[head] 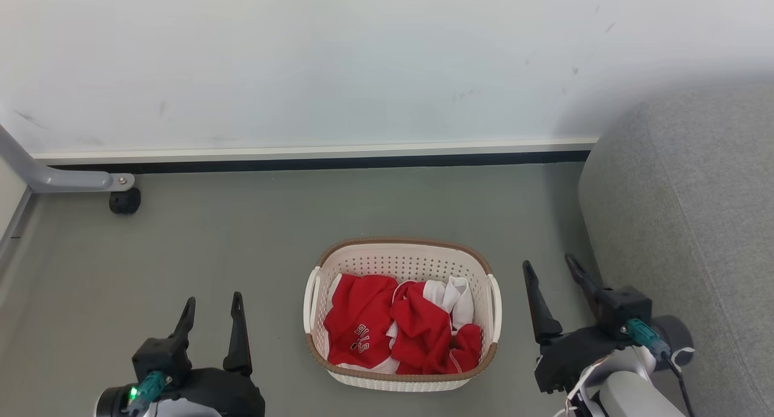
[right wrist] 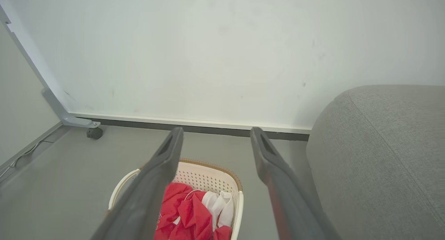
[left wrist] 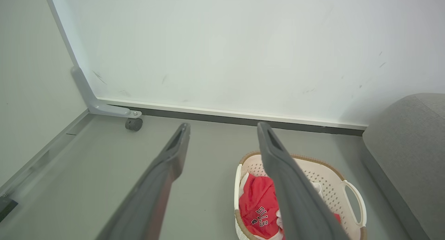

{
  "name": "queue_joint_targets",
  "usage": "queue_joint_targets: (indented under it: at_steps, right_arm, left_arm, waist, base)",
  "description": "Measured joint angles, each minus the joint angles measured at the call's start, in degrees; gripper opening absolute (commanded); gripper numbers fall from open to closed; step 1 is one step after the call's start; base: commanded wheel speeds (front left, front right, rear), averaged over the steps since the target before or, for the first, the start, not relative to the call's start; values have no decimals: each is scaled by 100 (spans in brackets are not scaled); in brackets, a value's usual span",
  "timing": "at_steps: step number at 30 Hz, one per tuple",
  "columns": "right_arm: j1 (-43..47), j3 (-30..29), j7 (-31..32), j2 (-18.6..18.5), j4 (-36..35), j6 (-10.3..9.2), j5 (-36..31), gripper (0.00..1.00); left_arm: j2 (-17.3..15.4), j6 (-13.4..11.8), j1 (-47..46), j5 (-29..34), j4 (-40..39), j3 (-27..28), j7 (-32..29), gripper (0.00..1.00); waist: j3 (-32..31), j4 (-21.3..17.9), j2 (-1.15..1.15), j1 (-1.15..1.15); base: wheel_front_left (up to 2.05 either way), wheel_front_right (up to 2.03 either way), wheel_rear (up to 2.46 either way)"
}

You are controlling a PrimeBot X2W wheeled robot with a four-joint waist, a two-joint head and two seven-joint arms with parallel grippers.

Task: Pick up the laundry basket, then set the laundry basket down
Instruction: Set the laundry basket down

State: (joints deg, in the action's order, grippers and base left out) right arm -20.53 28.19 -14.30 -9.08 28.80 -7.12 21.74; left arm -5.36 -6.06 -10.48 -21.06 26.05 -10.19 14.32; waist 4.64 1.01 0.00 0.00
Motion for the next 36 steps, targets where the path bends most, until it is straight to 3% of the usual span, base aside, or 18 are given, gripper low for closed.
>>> queue_joint_targets:
  at_steps: [15, 36]
  right_arm:
    - [561, -992, 0, 71, -369, -1, -667, 100]
    - [911, -1581, -1, 318, -929, -1, -1390, 100]
  left_arm:
    - [-4, -51, 313, 293, -428, 218, 0, 100]
    - [-13, -58, 517, 504, -810, 303, 0, 100]
  waist:
    - [4, -16, 0, 0]
    - [43, 42, 0, 0]
  base:
    - [0, 0, 0]
    - [0, 0, 0]
